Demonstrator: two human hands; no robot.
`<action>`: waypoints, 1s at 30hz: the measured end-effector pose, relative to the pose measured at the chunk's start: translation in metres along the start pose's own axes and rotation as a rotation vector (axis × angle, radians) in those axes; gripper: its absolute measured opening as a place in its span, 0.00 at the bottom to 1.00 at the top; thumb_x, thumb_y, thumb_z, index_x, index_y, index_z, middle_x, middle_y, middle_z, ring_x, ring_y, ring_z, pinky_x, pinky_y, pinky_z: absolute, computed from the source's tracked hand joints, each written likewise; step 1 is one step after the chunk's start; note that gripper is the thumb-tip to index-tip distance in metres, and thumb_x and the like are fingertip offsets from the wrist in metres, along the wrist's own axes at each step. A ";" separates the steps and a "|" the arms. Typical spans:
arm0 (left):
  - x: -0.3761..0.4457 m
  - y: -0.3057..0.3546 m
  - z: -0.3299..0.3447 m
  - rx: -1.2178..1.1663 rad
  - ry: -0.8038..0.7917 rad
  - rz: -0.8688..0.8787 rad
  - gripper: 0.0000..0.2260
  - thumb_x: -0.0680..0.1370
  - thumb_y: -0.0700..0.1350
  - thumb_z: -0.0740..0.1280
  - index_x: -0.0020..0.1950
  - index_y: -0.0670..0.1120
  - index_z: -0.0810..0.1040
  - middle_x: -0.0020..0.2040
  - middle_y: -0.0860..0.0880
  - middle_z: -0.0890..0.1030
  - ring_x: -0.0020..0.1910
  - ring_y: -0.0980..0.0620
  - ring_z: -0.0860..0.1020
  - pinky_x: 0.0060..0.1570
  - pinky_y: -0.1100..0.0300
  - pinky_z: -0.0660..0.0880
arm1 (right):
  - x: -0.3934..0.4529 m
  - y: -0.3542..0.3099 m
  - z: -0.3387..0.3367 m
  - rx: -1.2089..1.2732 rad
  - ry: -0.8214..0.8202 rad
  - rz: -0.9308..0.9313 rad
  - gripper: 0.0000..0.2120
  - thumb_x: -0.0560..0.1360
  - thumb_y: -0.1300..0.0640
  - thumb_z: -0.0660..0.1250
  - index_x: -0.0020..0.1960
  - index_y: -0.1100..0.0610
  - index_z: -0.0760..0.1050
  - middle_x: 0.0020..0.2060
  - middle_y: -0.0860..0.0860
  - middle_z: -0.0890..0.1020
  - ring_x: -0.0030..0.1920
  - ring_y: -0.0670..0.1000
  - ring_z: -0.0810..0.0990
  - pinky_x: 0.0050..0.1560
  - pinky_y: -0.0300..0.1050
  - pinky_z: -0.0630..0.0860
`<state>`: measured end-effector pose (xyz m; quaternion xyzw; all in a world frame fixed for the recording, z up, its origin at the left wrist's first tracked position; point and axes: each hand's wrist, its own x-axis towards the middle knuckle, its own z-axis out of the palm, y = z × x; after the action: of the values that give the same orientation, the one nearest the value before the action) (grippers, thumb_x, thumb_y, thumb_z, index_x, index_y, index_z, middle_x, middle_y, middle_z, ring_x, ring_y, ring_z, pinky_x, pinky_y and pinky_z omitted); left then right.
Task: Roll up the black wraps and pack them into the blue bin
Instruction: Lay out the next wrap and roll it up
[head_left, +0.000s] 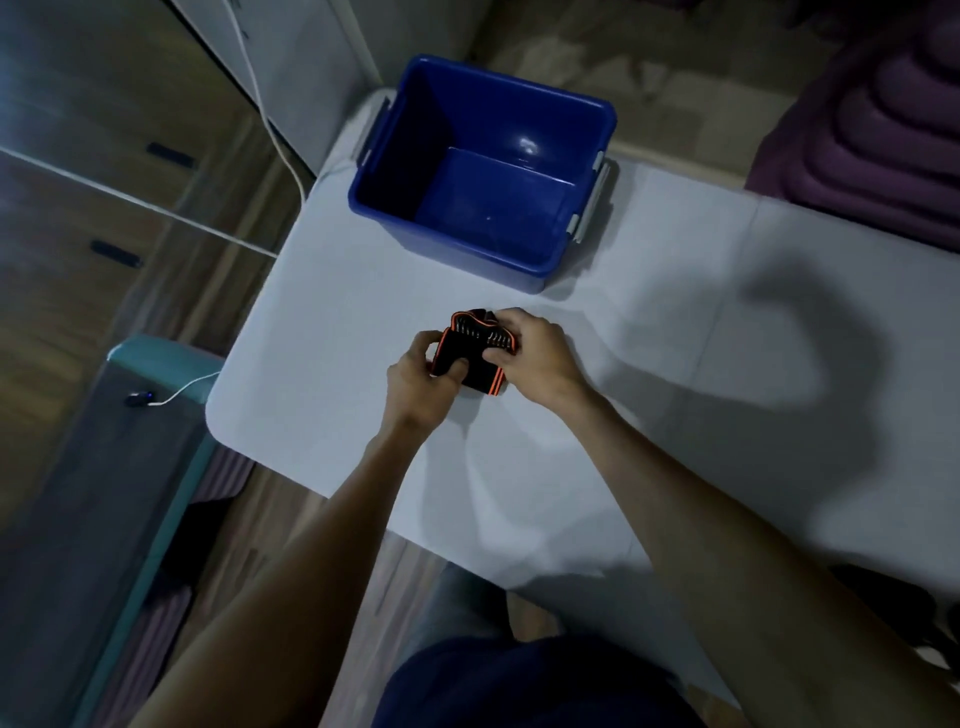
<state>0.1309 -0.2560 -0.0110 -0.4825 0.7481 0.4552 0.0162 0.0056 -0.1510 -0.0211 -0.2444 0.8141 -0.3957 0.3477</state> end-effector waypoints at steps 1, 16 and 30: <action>0.003 -0.005 -0.008 0.019 -0.007 -0.002 0.16 0.78 0.48 0.68 0.65 0.51 0.75 0.44 0.48 0.81 0.40 0.49 0.80 0.34 0.67 0.71 | 0.001 -0.003 0.008 -0.001 -0.009 -0.001 0.25 0.72 0.59 0.73 0.67 0.55 0.73 0.60 0.51 0.83 0.58 0.50 0.81 0.60 0.40 0.75; -0.004 0.003 -0.026 0.274 0.034 0.326 0.21 0.78 0.52 0.65 0.69 0.46 0.69 0.64 0.45 0.72 0.65 0.45 0.68 0.53 0.47 0.77 | -0.044 0.010 0.013 0.029 0.275 0.094 0.21 0.75 0.56 0.71 0.66 0.58 0.72 0.62 0.54 0.77 0.56 0.49 0.78 0.54 0.39 0.71; -0.127 0.110 0.180 0.339 -0.720 0.677 0.14 0.74 0.56 0.67 0.52 0.47 0.80 0.51 0.46 0.82 0.51 0.47 0.80 0.53 0.54 0.77 | -0.303 0.146 -0.136 -0.108 1.053 0.264 0.08 0.77 0.58 0.64 0.55 0.57 0.78 0.51 0.53 0.81 0.52 0.53 0.80 0.52 0.56 0.79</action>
<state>0.0426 -0.0273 0.0157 -0.0171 0.8725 0.4445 0.2024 0.0774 0.2005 0.0332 0.0736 0.9212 -0.3749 -0.0731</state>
